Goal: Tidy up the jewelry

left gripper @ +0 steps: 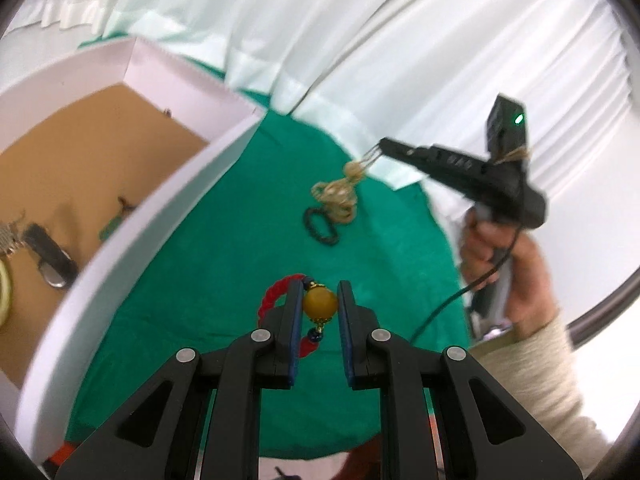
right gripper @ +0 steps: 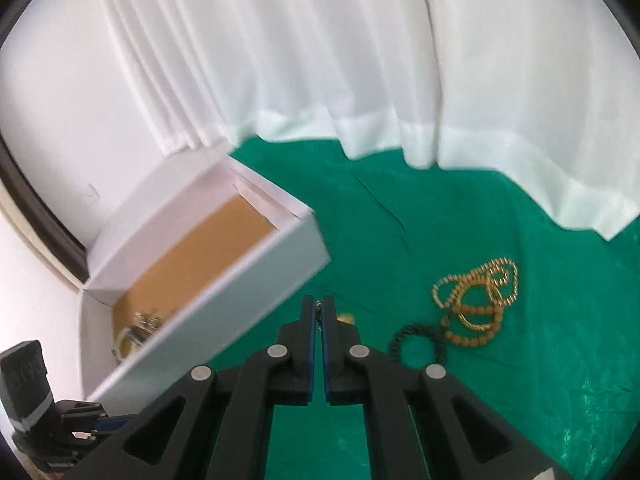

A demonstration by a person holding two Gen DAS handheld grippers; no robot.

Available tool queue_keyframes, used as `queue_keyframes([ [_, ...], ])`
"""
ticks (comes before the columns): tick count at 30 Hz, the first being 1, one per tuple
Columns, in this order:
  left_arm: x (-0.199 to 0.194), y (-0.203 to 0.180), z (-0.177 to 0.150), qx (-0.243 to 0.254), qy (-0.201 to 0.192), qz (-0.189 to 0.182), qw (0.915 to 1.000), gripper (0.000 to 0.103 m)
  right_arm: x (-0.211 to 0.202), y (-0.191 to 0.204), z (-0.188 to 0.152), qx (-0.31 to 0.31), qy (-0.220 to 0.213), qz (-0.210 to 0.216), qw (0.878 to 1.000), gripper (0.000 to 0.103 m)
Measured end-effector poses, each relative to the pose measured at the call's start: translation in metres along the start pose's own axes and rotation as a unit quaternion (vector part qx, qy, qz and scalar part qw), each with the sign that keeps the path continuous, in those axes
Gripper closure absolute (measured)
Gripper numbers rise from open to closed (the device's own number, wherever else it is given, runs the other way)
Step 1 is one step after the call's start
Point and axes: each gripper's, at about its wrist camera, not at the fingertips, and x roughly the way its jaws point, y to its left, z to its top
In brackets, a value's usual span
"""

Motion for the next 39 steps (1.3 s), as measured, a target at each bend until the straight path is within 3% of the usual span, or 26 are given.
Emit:
queue_keyframes([
  [4,-0.053,-0.008,0.019,0.002,-0.036,-0.013,0.9993,0.088,-0.016,0.038,0.013,-0.020,-0.027,0.025,0.999,0.100],
  [7,-0.092,-0.004,0.036,0.005,-0.064,-0.002,0.9980,0.088,-0.027,0.067,0.023,-0.030,-0.047,0.042,0.998,0.100],
  [14,-0.144,0.056,0.070,-0.006,-0.127,0.103,0.9866,0.088,-0.013,0.127,0.043,-0.047,-0.064,0.091,0.993,0.100],
  [19,-0.136,0.115,0.083,-0.029,-0.131,0.180,0.9745,0.088,0.030,0.165,0.049,-0.055,-0.033,0.121,0.991,0.100],
  [23,-0.116,0.164,0.088,-0.046,-0.106,0.227,0.9670,0.088,0.065,0.188,0.044,-0.064,-0.003,0.129,0.990,0.100],
  [30,-0.075,0.216,0.082,-0.064,-0.054,0.269,0.9595,0.088,0.141,0.226,0.025,-0.078,0.062,0.128,0.987,0.100],
  [34,-0.061,0.223,0.079,-0.060,-0.032,0.292,0.9541,0.087,0.169,0.240,0.009,-0.085,0.088,0.119,0.985,0.100],
  [35,-0.059,0.222,0.078,-0.057,-0.025,0.301,0.9516,0.082,0.172,0.242,0.007,-0.084,0.092,0.119,0.985,0.097],
  [37,-0.056,0.221,0.075,-0.054,-0.017,0.315,0.9475,0.050,0.180,0.244,0.000,-0.078,0.102,0.109,0.986,0.096],
  [38,-0.057,0.222,0.075,-0.053,-0.019,0.320,0.9459,0.027,0.182,0.245,0.000,-0.077,0.105,0.104,0.986,0.092],
  [39,-0.059,0.219,0.073,-0.049,-0.025,0.328,0.9430,0.019,0.182,0.245,-0.002,-0.075,0.107,0.101,0.986,0.073],
])
